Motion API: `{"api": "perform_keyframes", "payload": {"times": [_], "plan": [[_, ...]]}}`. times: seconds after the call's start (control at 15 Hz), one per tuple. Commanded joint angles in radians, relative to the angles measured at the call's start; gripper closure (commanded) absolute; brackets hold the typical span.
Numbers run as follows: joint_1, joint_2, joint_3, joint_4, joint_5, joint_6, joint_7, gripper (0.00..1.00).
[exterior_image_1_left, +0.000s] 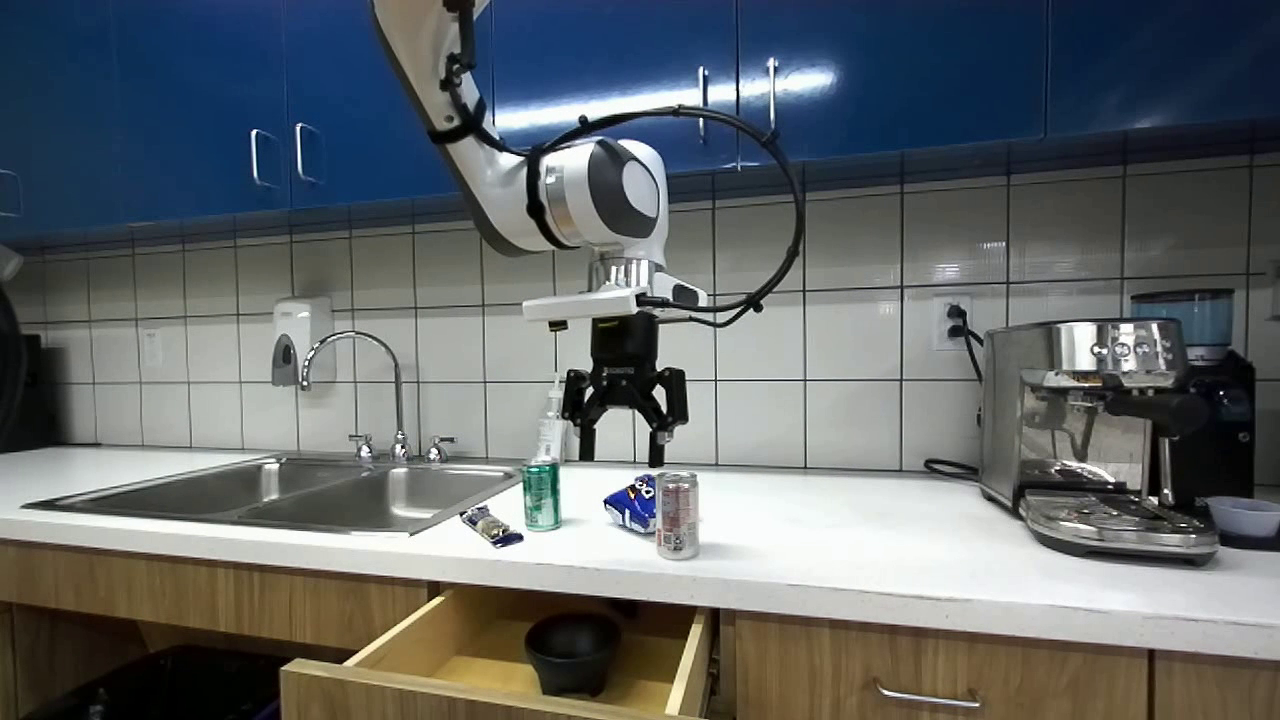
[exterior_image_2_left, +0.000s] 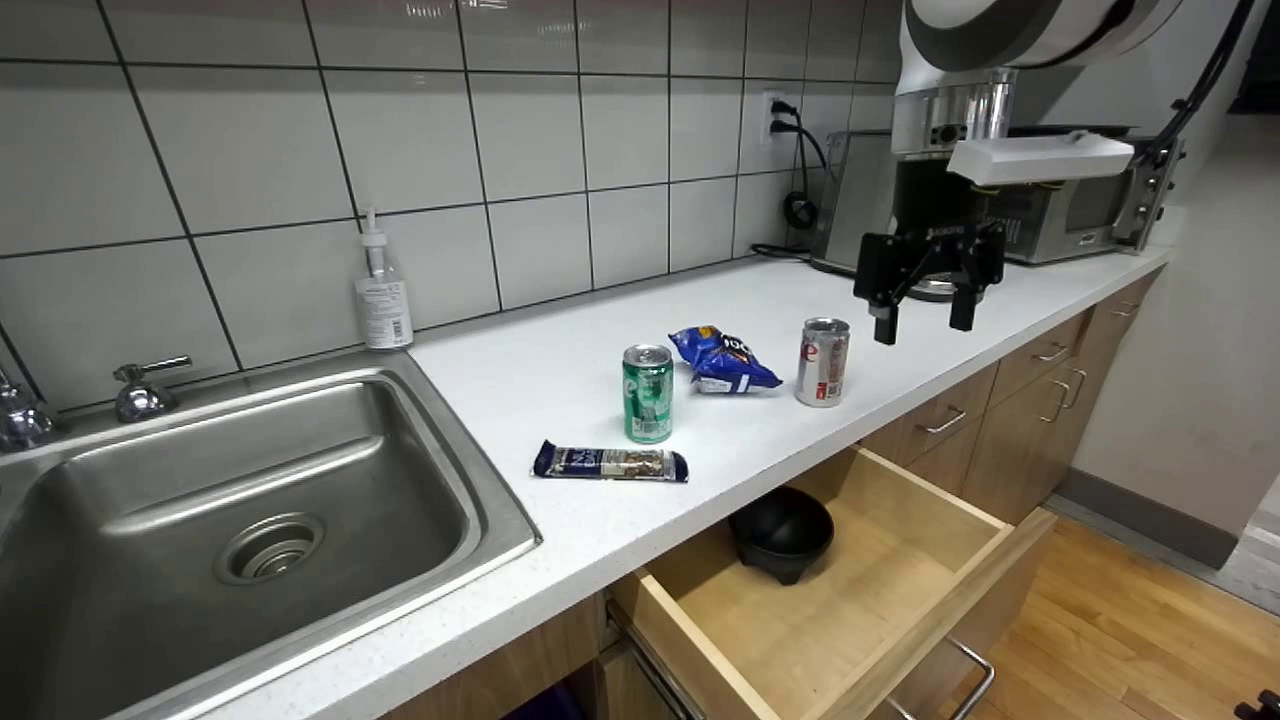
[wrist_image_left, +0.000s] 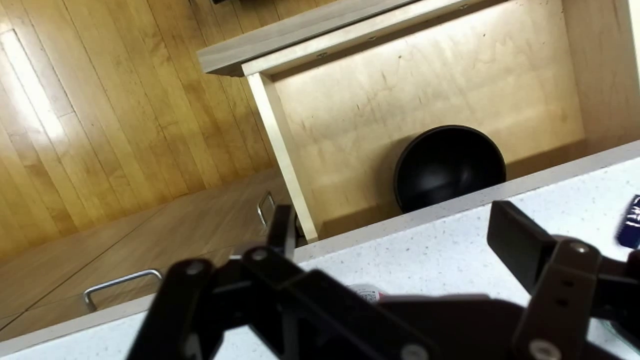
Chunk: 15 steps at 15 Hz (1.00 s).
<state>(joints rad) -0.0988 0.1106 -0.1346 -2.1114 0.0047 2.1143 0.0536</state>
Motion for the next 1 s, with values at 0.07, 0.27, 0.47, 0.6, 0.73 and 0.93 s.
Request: {"api": "perform_keyframes", "payload": {"times": [0.07, 0.27, 0.47, 0.6, 0.73, 0.93], "plan": [[0.001, 0.044, 0.012, 0.065, 0.034, 0.000, 0.082, 0.00], [0.006, 0.086, 0.015, 0.107, 0.043, 0.022, 0.120, 0.00], [0.007, 0.142, 0.010, 0.158, 0.034, 0.060, 0.149, 0.00], [0.007, 0.183, 0.007, 0.201, 0.029, 0.074, 0.165, 0.00], [0.007, 0.218, 0.004, 0.237, 0.027, 0.083, 0.173, 0.00], [0.009, 0.264, -0.001, 0.286, 0.020, 0.080, 0.188, 0.00]]}}
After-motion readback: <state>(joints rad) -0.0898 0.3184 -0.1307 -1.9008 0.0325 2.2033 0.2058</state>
